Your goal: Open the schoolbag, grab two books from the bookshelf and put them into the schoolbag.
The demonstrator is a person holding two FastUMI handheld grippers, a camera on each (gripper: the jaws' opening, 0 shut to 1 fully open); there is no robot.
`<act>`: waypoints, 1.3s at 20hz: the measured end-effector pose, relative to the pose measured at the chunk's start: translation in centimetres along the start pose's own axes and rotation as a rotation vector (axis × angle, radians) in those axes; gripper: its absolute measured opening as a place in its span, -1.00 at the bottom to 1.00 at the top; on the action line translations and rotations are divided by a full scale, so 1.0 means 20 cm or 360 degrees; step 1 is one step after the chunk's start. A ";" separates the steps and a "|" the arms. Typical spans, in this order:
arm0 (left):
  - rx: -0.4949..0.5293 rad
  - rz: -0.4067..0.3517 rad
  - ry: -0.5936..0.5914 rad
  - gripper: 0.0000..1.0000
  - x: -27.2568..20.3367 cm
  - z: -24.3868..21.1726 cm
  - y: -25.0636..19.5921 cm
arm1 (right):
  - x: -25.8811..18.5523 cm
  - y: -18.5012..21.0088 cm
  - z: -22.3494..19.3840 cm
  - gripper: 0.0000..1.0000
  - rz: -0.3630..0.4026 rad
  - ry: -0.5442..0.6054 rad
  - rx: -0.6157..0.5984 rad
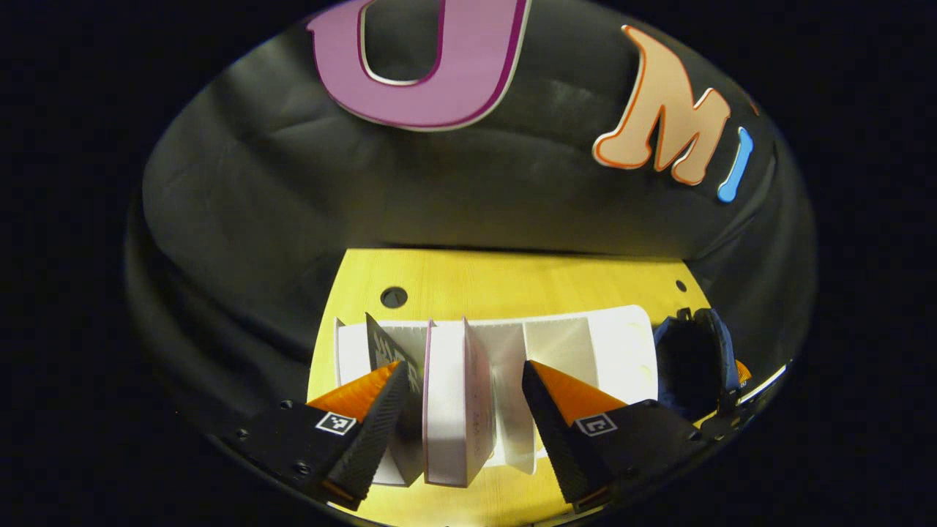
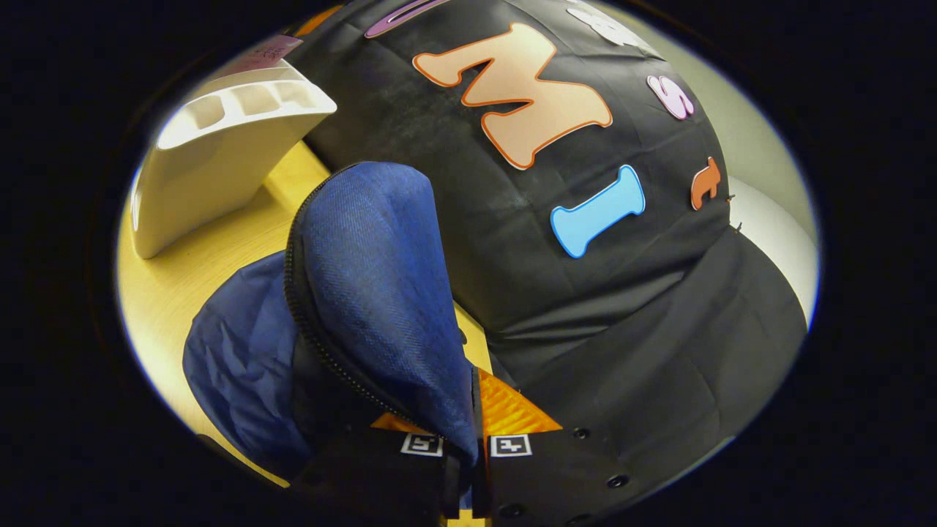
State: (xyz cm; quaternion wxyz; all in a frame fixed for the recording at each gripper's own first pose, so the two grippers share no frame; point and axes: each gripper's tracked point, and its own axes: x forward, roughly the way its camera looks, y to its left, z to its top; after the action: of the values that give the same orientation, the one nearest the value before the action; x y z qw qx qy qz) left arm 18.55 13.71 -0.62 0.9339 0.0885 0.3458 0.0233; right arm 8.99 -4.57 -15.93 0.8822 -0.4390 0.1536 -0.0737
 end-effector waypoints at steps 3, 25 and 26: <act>0.0035 0.0038 0.0173 0.77 0.06 -0.06 0.00 | -0.03 -0.01 -0.01 -0.85 0.0005 0.0003 0.0023; -0.0083 -0.0028 0.0796 -0.22 0.26 -0.34 -0.21 | -0.11 -0.06 -0.07 -0.85 0.0063 -0.0008 0.0110; -0.0087 -0.0023 0.0806 -0.22 0.27 -0.34 -0.22 | -0.11 -0.06 -0.07 -0.85 0.0064 -0.0007 0.0110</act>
State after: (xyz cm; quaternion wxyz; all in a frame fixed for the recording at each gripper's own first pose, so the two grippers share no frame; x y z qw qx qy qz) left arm 18.12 11.03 -9.87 0.8196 0.0520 0.5686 0.0475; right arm 6.36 -5.78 -15.28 0.8984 -0.4053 0.1577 -0.0602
